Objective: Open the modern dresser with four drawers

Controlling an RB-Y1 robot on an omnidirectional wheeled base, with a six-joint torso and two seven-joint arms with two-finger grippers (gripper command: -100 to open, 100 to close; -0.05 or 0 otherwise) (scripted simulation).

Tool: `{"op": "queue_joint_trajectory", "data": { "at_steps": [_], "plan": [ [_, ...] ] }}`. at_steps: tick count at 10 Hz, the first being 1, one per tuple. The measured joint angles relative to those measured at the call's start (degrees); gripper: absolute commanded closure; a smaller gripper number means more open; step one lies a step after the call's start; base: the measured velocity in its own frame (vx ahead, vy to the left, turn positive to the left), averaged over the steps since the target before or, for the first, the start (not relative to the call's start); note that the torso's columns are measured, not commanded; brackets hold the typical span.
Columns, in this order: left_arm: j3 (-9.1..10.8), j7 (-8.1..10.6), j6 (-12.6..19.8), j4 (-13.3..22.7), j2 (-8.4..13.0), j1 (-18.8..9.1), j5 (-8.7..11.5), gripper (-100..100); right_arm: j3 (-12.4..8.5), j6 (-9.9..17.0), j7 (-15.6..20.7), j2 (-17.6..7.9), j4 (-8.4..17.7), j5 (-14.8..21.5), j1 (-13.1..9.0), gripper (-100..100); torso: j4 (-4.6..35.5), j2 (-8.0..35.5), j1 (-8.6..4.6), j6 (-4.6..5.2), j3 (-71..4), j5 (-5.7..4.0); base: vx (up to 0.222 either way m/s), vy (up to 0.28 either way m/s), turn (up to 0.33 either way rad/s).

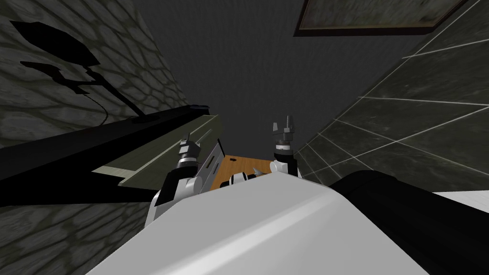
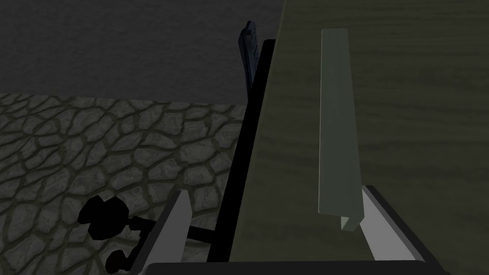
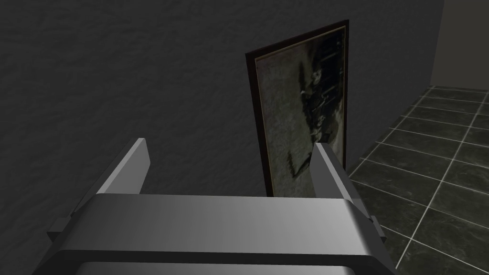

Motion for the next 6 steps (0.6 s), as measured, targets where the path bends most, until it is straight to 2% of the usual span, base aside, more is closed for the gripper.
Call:
{"op": "queue_joint_trajectory", "data": {
  "at_steps": [1,6],
  "plan": [
    [0.04,0.02,0.25,-0.08,0.01,0.08,0.0,0,0.0,0.0,0.0,0.0,0.0,0.0,0.0,0,-0.09,0.0,-0.01,0.01,0.02,0.04,0.0,0.0,0.0],
    [0.04,0.01,0.42,0.17,0.02,0.2,-0.01,0,0.0,0.0,0.0,0.0,0.0,0.0,0.0,0,-0.24,-0.13,0.17,-0.07,-0.04,0.16,0.0,0.0,0.0]
  ]
}}
